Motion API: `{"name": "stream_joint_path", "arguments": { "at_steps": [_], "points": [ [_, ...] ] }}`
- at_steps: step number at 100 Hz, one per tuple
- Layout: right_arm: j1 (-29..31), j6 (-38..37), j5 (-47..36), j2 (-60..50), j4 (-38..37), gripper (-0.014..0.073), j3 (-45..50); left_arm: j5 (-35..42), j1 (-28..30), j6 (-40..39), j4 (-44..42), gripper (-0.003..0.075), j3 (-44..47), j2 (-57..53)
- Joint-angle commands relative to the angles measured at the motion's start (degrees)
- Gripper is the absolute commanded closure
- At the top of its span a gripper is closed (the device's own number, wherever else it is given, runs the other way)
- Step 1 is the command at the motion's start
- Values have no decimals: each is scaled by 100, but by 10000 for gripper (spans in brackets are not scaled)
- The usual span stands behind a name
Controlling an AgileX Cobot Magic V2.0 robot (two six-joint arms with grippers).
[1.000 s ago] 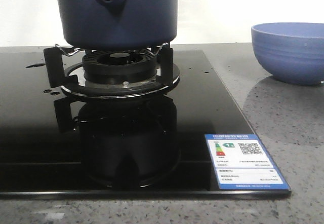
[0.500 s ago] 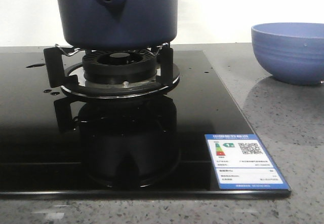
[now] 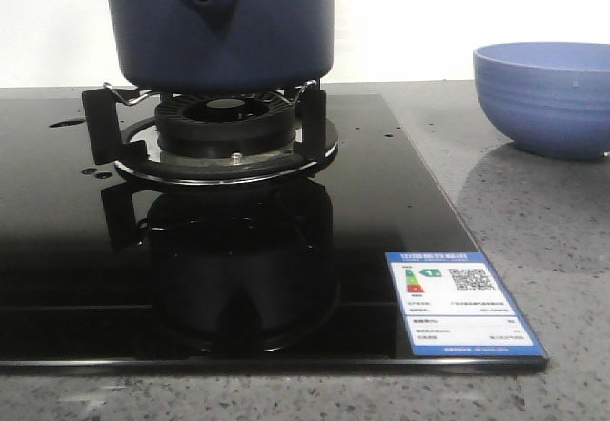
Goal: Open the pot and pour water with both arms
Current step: 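Lift the glass lid off the pot with the left gripper, then lower the right gripper onto the light blue bowl rim and grasp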
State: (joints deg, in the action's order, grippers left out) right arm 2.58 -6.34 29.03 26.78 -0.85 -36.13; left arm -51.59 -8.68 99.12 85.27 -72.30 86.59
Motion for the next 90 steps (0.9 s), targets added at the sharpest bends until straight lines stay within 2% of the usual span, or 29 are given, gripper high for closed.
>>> {"name": "stream_joint_path", "arguments": {
  "at_steps": [1,59,75,90],
  "points": [
    [11,65,-409,83,-26,186,-213,-167,-126,132,221,153,-144,-106],
    [11,65,-409,83,-71,186,-213,141,-136,171,699,151,-144,387],
    [11,65,-445,83,-71,186,-213,-215,-136,171,1079,152,-144,502],
    [11,65,-445,87,-71,186,-213,-335,-241,171,1072,153,-144,632]
  ]
}}
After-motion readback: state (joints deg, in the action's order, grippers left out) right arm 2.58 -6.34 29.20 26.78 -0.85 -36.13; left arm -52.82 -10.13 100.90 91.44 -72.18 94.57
